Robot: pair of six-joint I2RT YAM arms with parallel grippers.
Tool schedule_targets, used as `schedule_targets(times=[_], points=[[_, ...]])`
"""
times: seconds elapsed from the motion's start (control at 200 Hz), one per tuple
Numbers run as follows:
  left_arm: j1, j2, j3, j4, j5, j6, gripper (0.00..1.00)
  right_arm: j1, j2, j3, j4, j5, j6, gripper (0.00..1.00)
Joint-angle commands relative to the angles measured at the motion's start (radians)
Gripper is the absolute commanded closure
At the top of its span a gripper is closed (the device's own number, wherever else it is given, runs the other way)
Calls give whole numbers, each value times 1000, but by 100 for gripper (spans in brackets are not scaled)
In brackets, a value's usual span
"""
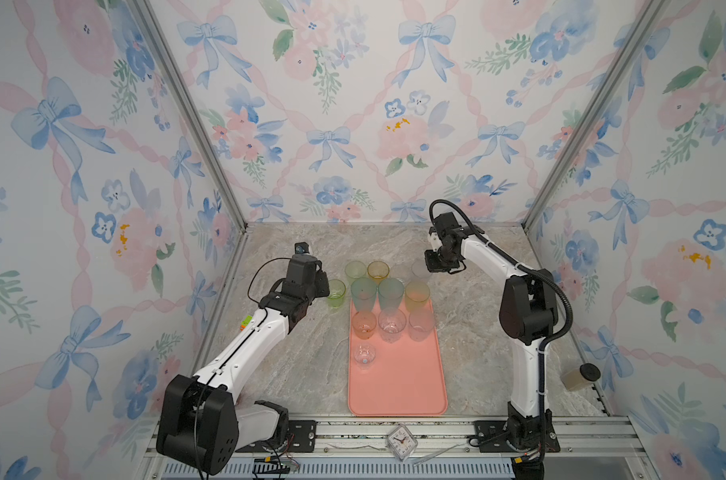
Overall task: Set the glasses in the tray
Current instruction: 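Lower the right gripper onto the frosted clear cup rim and close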
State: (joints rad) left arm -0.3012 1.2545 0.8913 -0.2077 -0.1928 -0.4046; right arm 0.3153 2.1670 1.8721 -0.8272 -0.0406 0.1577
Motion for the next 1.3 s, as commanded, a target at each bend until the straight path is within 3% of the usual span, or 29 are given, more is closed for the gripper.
schedule_targets(times=[0.0,0.53,1.0,1.296], points=[[8,-2,-3,10,11,4,66,5,26,42,-41,17,-17,86],[14,-16,-21,15,20,7,67,-1,-82,-44,24,59,-18,100],[13,-4,-44,35,27,9,68,-34,-216,-173,35,119,-33,100],[12,-12,-38,50,28,23,69,-72,-373,-306,42,162,-42,100]])
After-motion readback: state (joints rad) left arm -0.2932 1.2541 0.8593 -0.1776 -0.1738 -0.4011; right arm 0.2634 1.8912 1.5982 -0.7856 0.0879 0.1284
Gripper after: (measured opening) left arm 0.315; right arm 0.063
